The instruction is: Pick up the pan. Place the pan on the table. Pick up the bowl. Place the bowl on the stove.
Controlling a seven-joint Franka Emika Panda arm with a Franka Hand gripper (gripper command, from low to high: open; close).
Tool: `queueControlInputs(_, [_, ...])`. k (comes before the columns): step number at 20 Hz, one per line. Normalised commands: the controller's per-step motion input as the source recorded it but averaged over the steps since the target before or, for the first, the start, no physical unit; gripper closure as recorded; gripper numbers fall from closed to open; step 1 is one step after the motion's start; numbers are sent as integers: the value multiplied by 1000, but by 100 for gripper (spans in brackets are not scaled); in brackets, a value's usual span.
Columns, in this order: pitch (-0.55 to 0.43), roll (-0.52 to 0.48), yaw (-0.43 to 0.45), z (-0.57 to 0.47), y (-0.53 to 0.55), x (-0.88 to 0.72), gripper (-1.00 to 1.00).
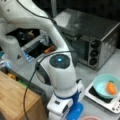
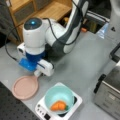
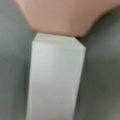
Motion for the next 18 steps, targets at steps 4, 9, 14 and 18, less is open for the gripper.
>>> queueControlInputs(4, [-89, -29, -82, -36, 60, -87, -100])
queueControlInputs(9, [-50, -34, -89, 23, 63, -66, -100])
queueControlInputs(14, [63, -33, -89, 257, 114, -32, -100])
queueControlInputs(18, [120, -37, -77, 380, 166, 0, -100])
